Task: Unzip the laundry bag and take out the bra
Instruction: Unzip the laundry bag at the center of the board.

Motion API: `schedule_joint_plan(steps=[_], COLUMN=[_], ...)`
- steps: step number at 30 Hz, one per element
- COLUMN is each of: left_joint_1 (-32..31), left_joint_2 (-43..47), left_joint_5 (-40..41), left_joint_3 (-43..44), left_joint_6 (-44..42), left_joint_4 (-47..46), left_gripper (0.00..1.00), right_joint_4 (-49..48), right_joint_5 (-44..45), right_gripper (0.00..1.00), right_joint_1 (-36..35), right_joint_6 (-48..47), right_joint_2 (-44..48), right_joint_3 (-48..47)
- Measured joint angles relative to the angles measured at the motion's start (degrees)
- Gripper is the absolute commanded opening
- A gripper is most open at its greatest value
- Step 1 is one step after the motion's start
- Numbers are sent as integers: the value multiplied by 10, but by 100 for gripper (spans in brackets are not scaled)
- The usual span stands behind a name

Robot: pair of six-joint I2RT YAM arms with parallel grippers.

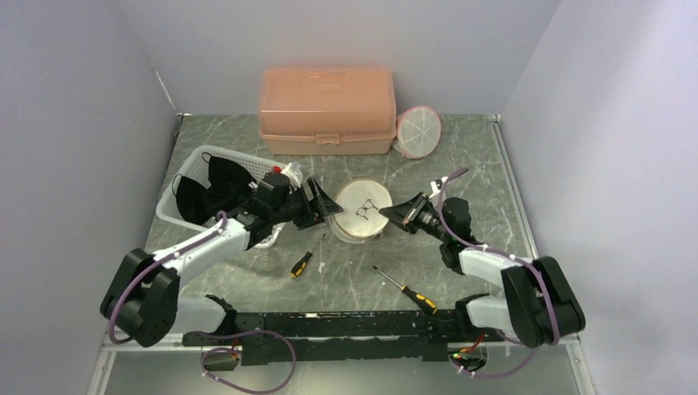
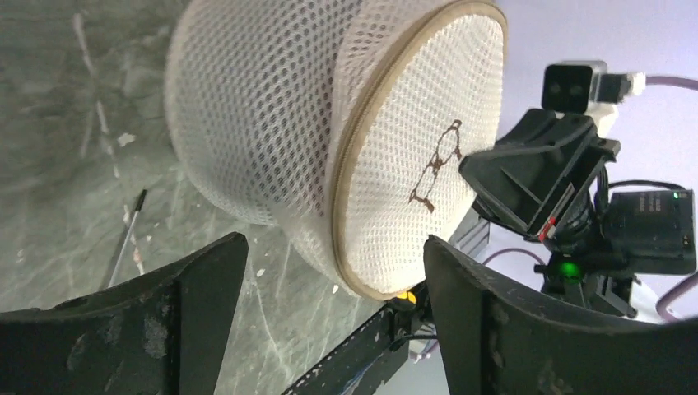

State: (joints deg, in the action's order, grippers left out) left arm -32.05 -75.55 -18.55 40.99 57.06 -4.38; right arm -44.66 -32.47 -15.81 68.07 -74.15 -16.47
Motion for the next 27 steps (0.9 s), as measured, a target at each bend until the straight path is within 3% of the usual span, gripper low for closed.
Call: schedule_joint_plan(steps=[7,12,20,27], left_joint_1=[-25,-136,-213,-238], left_joint_2=[101,143,114,29], left_joint_5=[90,179,259,270], left_joint_3=[2,15,14,14], left_joint_6=[-8,16,107,143], left_joint_4=[108,151,139,95], left_gripper=[77,71,68,63], right_joint_4=[128,199,292,346], right_joint_5=[69,144,282,325], right_gripper=[0,0,0,0], right_joint_1=[-17,-57,-138,-156], right_joint_6=[-14,12,78,113], right_joint_2=[102,146,195,211], right_joint_3=[-1,-3,-9,-21])
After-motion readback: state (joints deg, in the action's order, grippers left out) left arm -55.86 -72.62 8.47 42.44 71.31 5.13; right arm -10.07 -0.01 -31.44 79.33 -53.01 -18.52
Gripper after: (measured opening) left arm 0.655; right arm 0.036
